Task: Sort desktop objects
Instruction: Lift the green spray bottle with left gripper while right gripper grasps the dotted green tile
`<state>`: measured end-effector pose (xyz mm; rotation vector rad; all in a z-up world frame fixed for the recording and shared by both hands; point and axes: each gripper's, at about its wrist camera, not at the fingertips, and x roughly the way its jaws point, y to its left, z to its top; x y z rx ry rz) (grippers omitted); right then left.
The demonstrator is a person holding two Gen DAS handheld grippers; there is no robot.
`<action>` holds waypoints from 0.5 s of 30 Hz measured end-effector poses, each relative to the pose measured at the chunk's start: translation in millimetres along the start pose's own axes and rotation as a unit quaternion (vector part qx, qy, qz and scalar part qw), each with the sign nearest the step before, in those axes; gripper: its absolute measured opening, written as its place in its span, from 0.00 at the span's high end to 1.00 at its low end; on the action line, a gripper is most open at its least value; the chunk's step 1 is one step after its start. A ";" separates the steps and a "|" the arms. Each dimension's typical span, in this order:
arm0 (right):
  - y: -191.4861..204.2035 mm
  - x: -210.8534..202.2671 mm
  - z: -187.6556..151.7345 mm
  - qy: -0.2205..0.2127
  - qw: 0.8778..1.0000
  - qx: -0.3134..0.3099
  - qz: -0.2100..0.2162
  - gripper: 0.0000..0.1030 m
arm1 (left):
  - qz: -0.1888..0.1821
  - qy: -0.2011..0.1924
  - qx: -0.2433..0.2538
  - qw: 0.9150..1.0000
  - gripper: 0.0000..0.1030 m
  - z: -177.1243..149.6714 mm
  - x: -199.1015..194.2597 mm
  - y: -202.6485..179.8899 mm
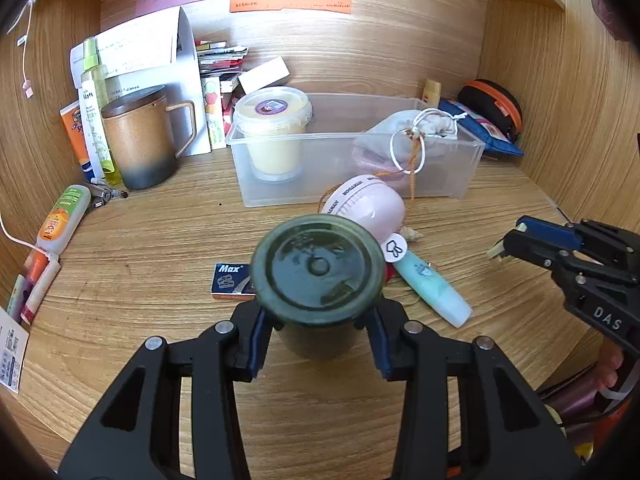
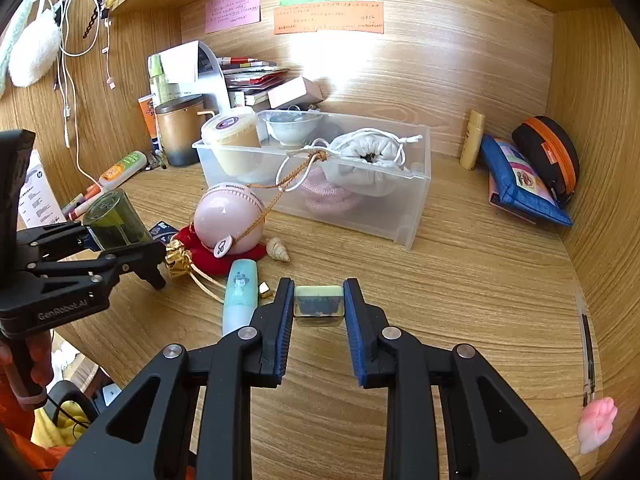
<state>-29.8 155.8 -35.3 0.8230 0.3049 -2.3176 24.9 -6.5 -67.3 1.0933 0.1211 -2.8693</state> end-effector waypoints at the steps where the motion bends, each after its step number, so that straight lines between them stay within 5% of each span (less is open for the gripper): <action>1: 0.1 0.7 0.3 0.000 1.000 0.000 0.000 0.78 | -0.002 0.007 -0.003 1.000 0.60 -0.2 3.7 2.0; 15: -0.5 8.5 5.0 0.008 1.000 0.000 0.001 0.78 | -0.011 -0.005 -0.038 0.999 0.60 10.0 7.6 22.8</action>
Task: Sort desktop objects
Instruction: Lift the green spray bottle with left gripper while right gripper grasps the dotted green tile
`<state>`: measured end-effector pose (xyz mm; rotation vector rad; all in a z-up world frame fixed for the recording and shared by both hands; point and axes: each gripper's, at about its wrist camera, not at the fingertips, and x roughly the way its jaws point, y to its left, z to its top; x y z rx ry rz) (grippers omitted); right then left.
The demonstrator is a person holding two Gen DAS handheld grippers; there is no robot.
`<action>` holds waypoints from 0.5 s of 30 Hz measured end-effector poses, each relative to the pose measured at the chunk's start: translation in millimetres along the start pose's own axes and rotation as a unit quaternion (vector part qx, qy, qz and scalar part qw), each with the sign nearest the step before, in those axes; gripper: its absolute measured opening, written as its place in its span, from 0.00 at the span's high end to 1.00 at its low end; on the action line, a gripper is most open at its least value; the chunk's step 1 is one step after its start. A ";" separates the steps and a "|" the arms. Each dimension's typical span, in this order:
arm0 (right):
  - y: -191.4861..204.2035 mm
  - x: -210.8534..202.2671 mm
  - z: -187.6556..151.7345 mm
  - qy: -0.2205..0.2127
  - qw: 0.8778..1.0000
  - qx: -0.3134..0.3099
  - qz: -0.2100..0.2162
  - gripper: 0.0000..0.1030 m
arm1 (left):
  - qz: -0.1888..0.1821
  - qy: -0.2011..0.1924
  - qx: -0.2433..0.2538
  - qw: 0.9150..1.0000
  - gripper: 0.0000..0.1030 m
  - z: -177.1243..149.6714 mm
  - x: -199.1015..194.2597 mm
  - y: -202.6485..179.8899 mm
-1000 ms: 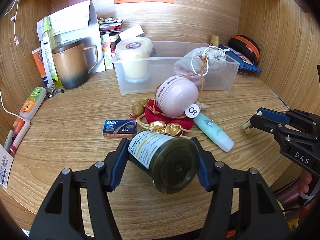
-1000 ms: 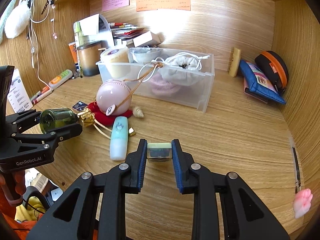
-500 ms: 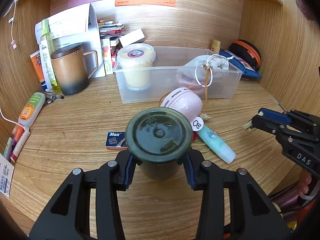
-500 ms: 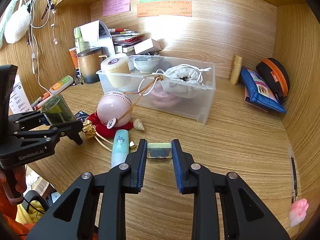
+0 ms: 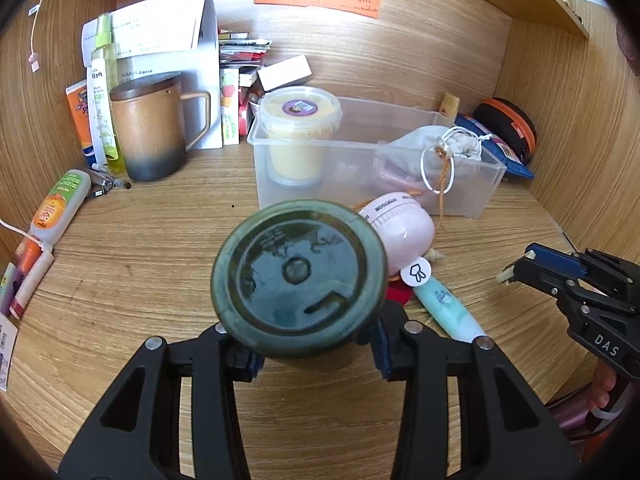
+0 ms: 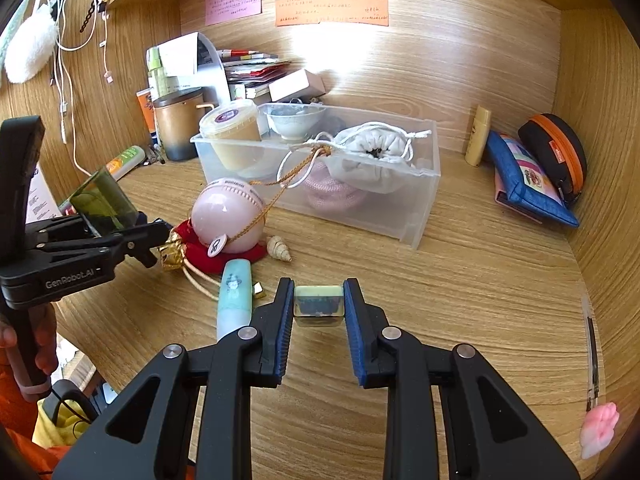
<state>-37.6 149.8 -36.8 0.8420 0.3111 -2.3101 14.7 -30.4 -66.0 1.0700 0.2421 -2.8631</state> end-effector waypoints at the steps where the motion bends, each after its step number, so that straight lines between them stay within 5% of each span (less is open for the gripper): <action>1: -0.4 -0.5 1.2 -0.002 1.000 0.000 -0.001 0.78 | 0.001 -0.001 0.002 1.000 0.60 1.3 -1.3 -0.6; 15: 7.2 -12.6 33.6 -0.040 0.999 -0.017 0.001 0.78 | 0.004 -0.027 0.018 0.999 0.60 27.4 -14.7 -5.2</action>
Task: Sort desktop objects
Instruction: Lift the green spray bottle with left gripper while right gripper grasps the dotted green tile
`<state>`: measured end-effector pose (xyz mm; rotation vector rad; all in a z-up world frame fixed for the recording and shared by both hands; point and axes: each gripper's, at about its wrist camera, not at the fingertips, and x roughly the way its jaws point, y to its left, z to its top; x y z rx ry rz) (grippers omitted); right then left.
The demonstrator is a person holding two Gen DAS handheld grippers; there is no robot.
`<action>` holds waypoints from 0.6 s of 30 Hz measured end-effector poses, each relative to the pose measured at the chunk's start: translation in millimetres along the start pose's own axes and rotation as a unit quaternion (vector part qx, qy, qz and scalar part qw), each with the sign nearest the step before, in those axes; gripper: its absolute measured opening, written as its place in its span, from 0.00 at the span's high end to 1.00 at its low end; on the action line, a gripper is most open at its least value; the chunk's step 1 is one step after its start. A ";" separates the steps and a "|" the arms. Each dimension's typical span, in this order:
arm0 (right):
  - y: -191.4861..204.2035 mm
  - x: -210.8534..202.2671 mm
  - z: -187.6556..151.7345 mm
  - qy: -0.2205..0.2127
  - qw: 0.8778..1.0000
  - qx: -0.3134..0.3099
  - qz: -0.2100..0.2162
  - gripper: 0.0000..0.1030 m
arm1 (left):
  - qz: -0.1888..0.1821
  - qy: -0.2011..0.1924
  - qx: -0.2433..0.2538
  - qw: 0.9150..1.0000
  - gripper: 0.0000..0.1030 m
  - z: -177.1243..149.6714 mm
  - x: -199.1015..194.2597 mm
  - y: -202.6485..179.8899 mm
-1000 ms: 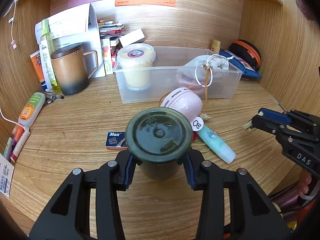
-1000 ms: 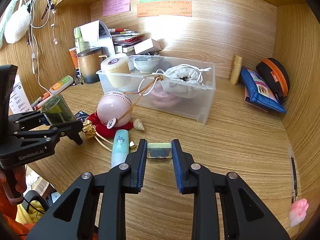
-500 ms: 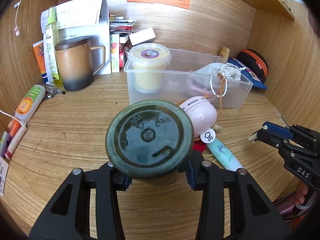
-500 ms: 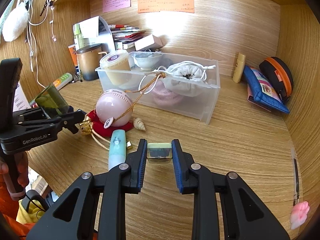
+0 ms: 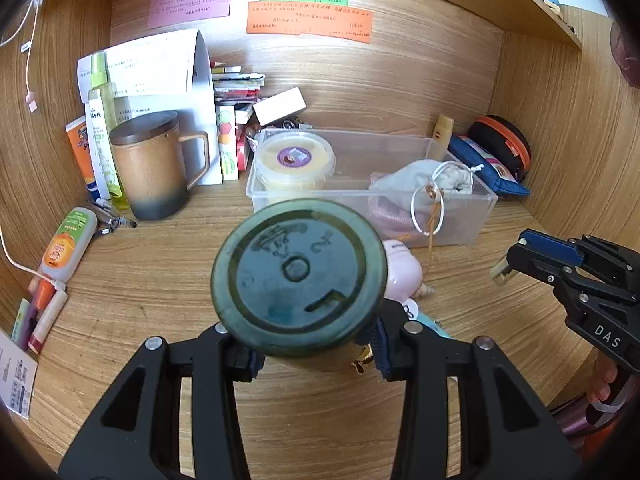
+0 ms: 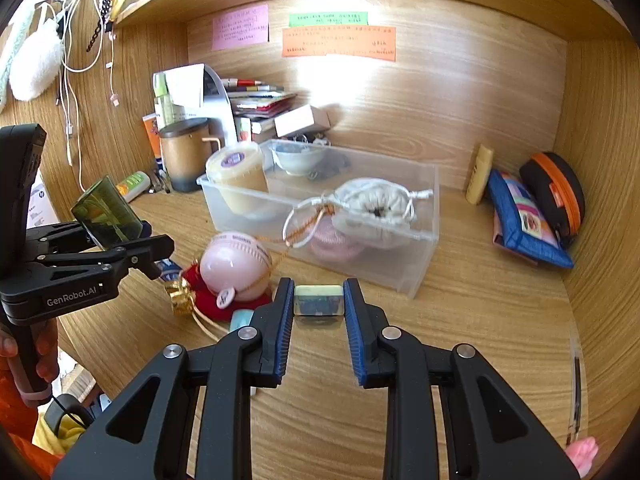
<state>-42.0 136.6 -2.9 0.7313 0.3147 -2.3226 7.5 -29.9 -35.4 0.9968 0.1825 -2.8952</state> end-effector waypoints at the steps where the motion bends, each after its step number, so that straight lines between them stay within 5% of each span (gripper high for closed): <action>1: 0.2 -1.1 2.9 -0.004 1.000 -0.001 0.000 0.78 | 0.001 -0.002 0.002 1.000 0.60 1.9 -0.5 -0.5; 9: -0.9 -1.3 20.1 -0.019 1.000 -0.011 -0.002 0.78 | 0.001 -0.019 0.016 1.000 0.60 23.1 -4.5 -1.4; 18: -3.0 13.5 -7.0 0.028 0.999 -0.007 0.013 0.78 | -0.008 -0.001 0.008 1.000 0.60 15.9 4.4 -1.1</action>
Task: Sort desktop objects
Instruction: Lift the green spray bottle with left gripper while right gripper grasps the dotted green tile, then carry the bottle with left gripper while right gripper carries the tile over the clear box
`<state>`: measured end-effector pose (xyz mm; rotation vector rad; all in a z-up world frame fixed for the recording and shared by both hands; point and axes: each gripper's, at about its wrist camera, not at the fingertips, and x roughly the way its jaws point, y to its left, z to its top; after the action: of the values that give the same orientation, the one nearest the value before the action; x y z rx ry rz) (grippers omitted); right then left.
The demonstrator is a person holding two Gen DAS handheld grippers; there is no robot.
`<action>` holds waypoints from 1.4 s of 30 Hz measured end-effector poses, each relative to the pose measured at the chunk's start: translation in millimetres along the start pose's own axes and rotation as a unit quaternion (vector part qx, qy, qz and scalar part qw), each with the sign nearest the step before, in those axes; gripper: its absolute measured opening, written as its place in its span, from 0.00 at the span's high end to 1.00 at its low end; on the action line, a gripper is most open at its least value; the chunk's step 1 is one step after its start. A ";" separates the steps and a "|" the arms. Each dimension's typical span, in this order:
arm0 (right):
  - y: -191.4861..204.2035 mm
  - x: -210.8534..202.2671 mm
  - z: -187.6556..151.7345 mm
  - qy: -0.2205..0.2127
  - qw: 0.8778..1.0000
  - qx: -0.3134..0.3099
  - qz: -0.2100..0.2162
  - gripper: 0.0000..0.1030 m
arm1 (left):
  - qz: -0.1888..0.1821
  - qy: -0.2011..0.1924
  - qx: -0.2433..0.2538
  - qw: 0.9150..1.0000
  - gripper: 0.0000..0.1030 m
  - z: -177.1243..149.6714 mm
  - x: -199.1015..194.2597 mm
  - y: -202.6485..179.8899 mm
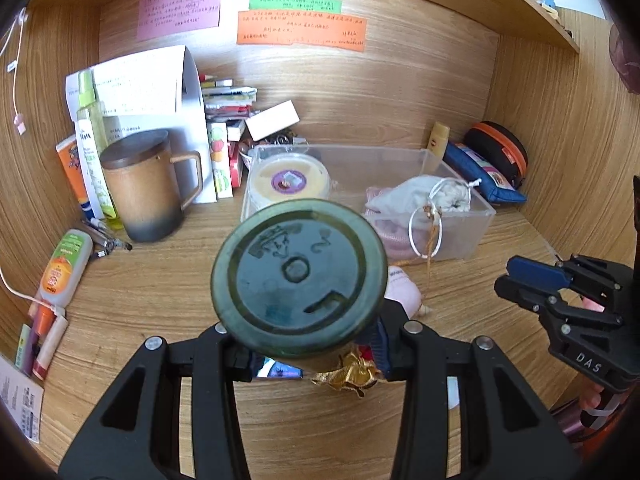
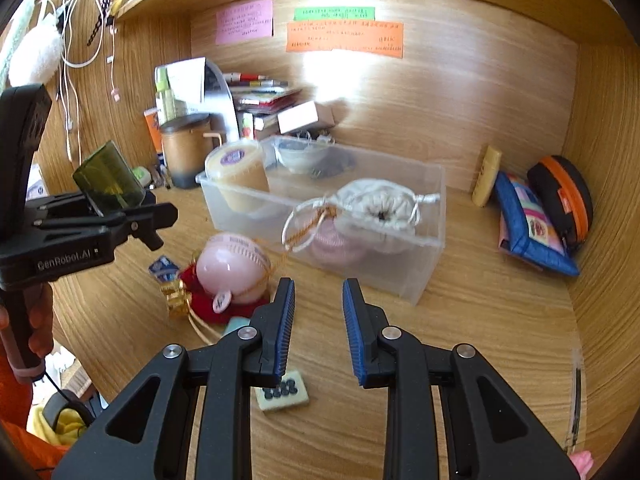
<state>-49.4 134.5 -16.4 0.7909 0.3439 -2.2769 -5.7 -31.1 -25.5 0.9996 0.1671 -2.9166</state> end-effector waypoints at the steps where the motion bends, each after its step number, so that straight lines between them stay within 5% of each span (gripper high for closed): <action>1: 0.4 1.6 -5.6 0.008 1.000 0.001 0.007 0.78 | -0.001 0.003 0.000 1.000 0.60 -2.3 0.9 -0.9; 10: 12.6 17.2 -39.5 0.062 0.998 -0.021 0.022 0.77 | -0.020 0.026 0.005 0.999 0.60 -19.6 5.9 -14.3; 14: 14.9 14.3 -43.6 0.059 0.998 -0.027 0.027 0.60 | -0.022 0.029 0.008 0.999 0.60 -23.2 5.1 -17.8; 20: 19.7 24.9 -52.1 0.074 0.996 -0.038 0.027 0.60 | -0.022 0.033 0.007 0.999 0.60 -25.1 6.8 -19.7; 23: 13.1 27.4 -52.3 0.069 0.997 -0.018 0.032 0.61 | -0.022 0.034 0.009 0.999 0.60 -25.8 6.6 -21.5; 25: 9.9 28.1 -51.9 0.068 0.997 -0.014 0.028 0.70 | -0.022 0.034 0.011 0.999 0.60 -25.4 6.2 -22.0; 42: -7.4 -3.4 -1.6 0.000 1.000 -0.003 0.015 0.70 | -0.032 0.010 0.015 0.999 0.60 -0.8 2.1 -25.9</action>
<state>-51.8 142.4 -15.3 0.7872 0.3357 -2.2476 -9.1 -5.4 -25.3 1.0469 0.1587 -2.9762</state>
